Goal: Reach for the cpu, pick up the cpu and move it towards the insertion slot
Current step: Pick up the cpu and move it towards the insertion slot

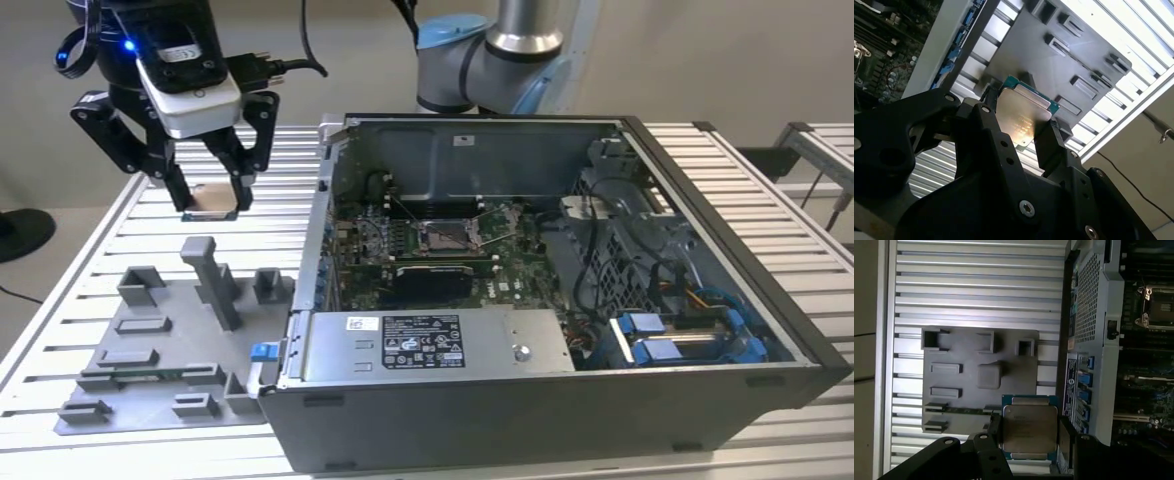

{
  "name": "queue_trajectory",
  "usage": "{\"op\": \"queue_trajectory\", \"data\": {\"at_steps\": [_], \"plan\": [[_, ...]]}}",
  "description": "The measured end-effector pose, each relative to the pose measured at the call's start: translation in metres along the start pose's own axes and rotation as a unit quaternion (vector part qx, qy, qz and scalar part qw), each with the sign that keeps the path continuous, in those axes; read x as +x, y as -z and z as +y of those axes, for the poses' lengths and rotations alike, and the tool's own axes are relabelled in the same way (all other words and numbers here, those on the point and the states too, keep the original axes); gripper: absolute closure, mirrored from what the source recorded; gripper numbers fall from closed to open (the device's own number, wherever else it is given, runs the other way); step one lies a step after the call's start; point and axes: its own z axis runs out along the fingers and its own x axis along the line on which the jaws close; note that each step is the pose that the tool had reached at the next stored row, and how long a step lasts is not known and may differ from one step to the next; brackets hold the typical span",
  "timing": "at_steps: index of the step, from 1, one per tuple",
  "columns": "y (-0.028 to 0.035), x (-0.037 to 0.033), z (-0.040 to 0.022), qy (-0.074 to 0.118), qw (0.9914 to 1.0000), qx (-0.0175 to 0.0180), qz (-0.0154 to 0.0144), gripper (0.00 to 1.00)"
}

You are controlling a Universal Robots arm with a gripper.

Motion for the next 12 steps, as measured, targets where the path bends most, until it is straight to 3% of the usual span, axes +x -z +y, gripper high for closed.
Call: {"op": "queue_trajectory", "data": {"at_steps": [12], "plan": [[0.0004,-0.0182,-0.0006,0.000,1.00000,0.0000,0.0000,1.00]]}}
